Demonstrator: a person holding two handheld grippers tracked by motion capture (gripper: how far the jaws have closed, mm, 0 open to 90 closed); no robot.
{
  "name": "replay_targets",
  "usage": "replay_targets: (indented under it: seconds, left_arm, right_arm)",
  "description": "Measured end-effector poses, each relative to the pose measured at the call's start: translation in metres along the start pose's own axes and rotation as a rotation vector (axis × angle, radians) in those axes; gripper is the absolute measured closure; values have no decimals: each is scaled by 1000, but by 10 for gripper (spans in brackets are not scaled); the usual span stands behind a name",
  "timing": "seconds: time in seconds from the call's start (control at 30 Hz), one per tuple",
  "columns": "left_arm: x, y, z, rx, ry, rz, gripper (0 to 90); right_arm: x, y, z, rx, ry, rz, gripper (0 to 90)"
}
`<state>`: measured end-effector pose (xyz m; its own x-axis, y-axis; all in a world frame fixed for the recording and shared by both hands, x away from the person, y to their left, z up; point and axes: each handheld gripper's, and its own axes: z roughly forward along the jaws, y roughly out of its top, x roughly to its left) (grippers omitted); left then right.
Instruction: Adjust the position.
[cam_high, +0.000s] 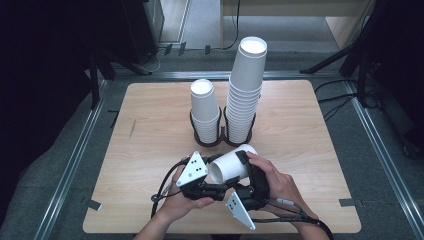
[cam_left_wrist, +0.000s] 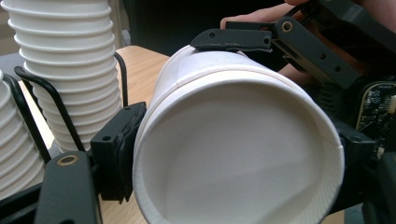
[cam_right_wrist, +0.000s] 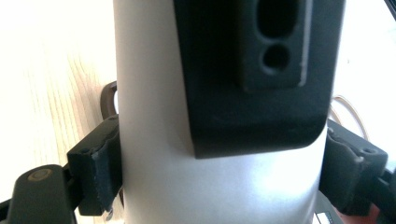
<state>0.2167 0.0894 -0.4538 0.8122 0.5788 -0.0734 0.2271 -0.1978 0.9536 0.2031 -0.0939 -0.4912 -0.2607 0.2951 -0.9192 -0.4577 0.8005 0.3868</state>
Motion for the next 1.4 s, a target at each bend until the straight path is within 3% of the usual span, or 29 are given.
replay_targets:
  seconds: [0.43, 1.13, 1.4]
  left_arm:
    - [3, 0, -1, -1, -29, 3, 221]
    - [6, 1, -3, -1, -30, 21, 224]
    - [15, 1, -8, -11, -4, 3, 225]
  right_arm:
    - [-1, -1, -3, -21, 3, 4, 129]
    - [0, -3, -4, -25, -7, -2, 120]
    - [-2, -6, -6, -15, -24, 2, 35]
